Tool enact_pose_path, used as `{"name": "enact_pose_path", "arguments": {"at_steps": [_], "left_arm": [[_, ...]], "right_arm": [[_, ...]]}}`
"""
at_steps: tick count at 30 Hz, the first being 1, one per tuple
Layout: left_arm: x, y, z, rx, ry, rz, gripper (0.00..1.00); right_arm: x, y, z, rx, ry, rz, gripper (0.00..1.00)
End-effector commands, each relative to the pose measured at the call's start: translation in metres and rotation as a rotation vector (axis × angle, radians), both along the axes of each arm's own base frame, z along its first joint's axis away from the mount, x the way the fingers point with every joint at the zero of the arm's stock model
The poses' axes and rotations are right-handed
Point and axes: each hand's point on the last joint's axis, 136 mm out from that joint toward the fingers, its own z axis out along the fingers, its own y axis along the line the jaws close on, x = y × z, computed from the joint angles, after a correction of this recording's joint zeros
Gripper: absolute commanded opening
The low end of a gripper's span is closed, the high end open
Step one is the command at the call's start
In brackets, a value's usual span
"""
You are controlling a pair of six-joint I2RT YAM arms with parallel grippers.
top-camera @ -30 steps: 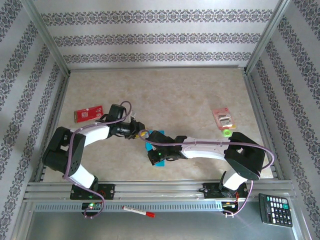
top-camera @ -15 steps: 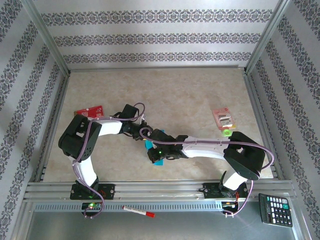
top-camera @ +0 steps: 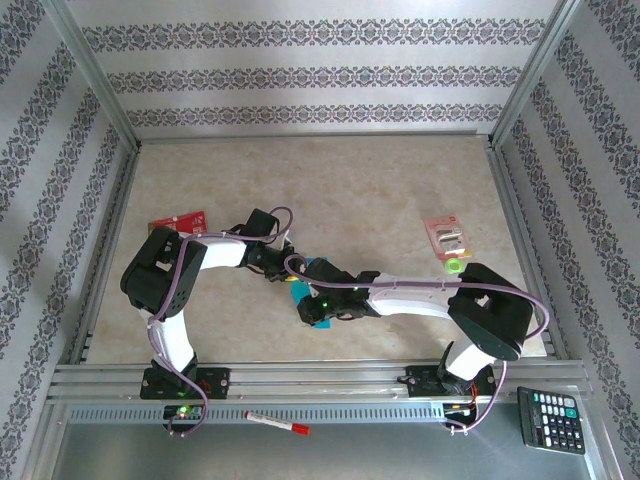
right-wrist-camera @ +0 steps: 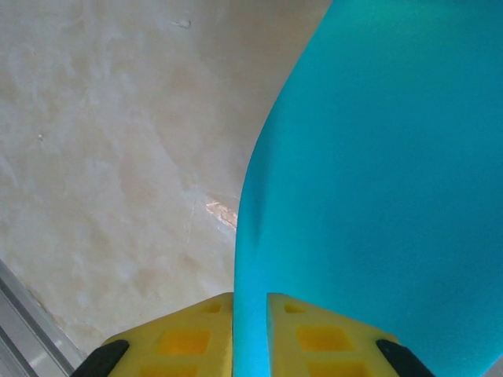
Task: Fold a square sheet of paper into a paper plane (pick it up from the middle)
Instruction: Turn over the paper at the center of the table, then third fold the triangle at the center of the table.
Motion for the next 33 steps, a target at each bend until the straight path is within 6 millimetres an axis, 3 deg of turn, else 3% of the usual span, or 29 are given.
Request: {"name": "enact_pose_path", "arguments": {"at_steps": [1,11,20,33], "left_arm": [[-0.003,0.004,-0.013,0.046,0.027,-0.006,0.18],[-0.008,0.007,-0.019,0.061,0.039,-0.010,0.18],[-0.009,0.009,-0.019,0.074,0.035,-0.015,0.17],[-0.010,0.010,-0.022,0.086,0.035,-0.027,0.17]], "right_arm": [[0.001,0.001,0.011,0.039,-0.004,-0.010,0.19],[0.004,-0.005,0.016,0.051,-0.023,-0.031,0.20],[0.011,-0.008,0.013,0.055,-0.014,-0.058,0.00],[0.032,-0.019,0.007,0.090,0.056,-0.090,0.00]]}}
